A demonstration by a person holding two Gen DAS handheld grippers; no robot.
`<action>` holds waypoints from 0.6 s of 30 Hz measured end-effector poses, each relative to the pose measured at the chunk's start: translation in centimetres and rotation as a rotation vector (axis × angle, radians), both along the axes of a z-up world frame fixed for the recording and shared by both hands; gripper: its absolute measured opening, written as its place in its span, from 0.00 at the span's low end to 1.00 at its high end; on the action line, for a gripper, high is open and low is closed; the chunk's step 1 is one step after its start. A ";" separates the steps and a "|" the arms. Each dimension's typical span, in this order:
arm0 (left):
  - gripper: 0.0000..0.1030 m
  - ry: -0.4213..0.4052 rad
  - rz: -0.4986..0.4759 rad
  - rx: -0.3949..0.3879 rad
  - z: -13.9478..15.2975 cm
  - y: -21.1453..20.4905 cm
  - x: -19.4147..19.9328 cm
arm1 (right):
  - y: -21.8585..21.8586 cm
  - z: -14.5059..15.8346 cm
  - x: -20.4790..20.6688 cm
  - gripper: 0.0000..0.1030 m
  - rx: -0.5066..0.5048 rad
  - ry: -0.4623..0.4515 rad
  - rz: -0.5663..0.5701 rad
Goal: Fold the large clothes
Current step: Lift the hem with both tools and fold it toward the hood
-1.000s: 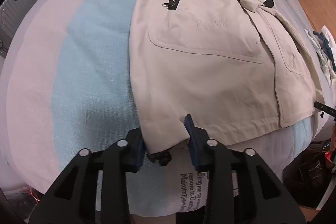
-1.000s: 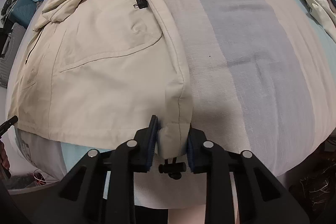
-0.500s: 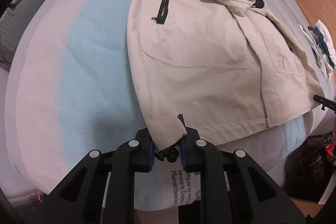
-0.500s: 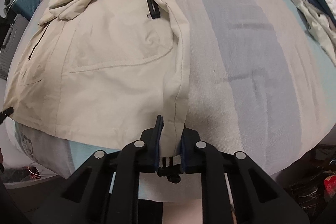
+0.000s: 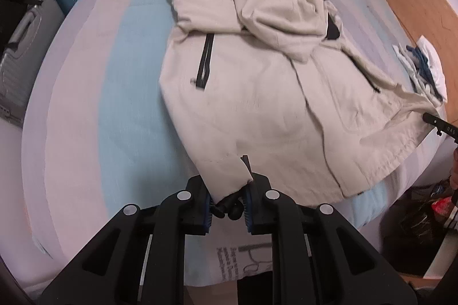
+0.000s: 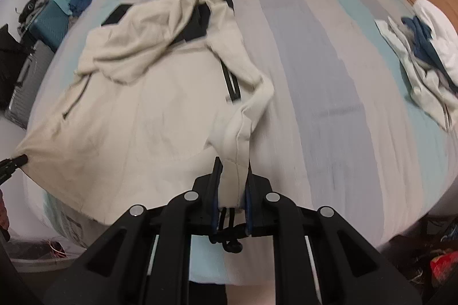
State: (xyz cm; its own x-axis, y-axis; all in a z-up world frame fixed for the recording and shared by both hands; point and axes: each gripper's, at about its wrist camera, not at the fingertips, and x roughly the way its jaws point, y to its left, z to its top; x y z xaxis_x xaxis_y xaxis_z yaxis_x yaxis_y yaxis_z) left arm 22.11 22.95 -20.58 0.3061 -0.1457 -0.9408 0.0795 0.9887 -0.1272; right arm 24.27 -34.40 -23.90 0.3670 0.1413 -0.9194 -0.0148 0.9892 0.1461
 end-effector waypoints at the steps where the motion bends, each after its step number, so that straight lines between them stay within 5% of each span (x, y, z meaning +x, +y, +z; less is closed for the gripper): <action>1: 0.15 0.001 0.003 -0.002 0.3 0.0 0.6 | 0.0 0.2 0.6 0.12 0.010 -0.004 0.002; 18: 0.14 -0.038 0.052 0.097 3.1 1.0 20.2 | -1.4 2.3 20.9 0.10 0.104 -0.018 0.083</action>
State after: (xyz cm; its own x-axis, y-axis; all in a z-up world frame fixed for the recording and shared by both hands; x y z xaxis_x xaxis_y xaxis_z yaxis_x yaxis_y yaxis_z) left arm 42.33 23.91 -17.50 0.3469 -0.0374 -0.9372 0.0310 0.9991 -0.0284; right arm 45.16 -35.77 -21.61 0.3664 0.2658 -0.8917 -0.0992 0.9640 0.2466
